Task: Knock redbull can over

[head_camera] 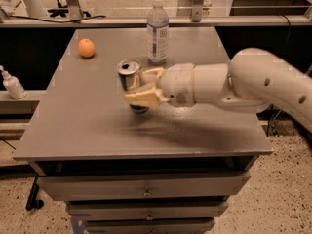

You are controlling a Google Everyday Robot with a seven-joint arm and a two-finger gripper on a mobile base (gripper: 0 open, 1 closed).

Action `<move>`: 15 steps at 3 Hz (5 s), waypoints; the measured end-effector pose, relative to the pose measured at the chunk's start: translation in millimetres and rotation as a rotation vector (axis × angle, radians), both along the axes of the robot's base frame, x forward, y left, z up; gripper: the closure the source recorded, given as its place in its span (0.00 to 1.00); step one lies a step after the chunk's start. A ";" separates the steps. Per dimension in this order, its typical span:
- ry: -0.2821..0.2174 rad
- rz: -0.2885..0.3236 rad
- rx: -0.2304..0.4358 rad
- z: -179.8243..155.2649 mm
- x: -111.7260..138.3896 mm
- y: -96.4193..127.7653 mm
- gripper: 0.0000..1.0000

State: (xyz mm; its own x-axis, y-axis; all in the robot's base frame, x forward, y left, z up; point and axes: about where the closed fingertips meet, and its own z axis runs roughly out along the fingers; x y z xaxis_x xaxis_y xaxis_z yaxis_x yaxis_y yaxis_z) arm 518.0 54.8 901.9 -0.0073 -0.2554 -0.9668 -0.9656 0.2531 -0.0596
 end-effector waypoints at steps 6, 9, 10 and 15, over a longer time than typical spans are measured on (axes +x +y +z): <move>-0.307 0.258 -1.152 3.9 8.9 -60.7 1.00; -0.288 0.279 -1.321 -25.0 2.7 -58.7 0.35; -0.285 0.278 -1.335 -25.9 2.3 -59.5 0.12; -0.217 0.297 -1.302 -38.4 -6.5 -72.1 0.00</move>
Offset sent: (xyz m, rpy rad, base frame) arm 0.0726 -0.1186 0.0990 -0.6430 -0.2613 0.0572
